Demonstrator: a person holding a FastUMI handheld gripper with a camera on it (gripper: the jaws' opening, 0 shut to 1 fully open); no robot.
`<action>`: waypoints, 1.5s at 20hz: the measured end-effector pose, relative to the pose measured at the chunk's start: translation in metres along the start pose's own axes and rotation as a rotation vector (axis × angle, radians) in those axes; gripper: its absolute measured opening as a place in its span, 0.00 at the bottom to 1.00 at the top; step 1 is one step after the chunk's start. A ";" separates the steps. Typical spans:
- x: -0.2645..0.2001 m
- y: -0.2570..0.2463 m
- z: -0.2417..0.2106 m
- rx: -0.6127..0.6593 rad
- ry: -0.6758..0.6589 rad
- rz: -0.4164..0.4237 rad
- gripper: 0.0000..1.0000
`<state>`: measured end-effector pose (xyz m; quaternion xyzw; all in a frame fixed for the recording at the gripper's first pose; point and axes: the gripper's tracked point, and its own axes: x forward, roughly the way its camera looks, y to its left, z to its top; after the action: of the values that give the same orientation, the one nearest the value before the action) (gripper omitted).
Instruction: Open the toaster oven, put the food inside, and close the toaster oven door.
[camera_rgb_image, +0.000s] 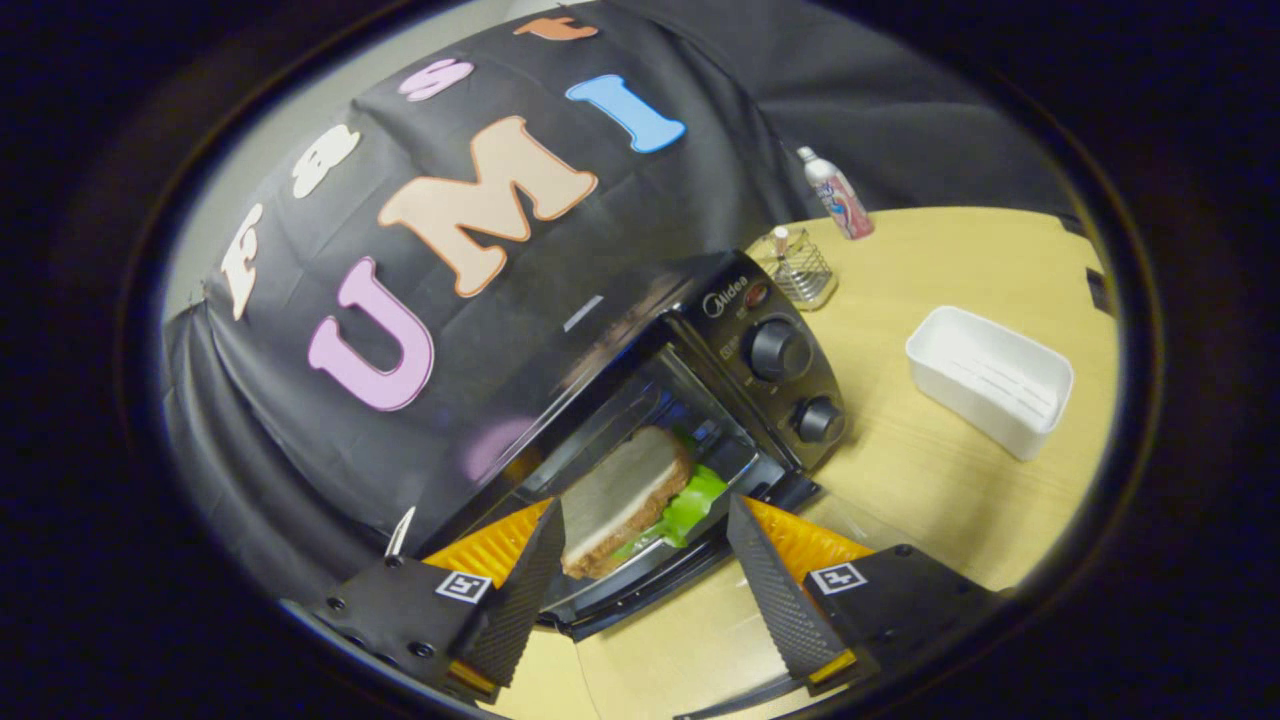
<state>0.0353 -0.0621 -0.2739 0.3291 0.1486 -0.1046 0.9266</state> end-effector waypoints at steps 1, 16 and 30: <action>-0.007 0.001 0.001 -0.037 0.001 0.003 0.99; -0.125 -0.068 -0.080 -0.461 0.211 -0.156 1.00; -0.114 -0.102 -0.146 -0.654 0.404 -0.204 1.00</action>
<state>-0.1306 -0.0346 -0.4018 0.0141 0.3853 -0.0765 0.9195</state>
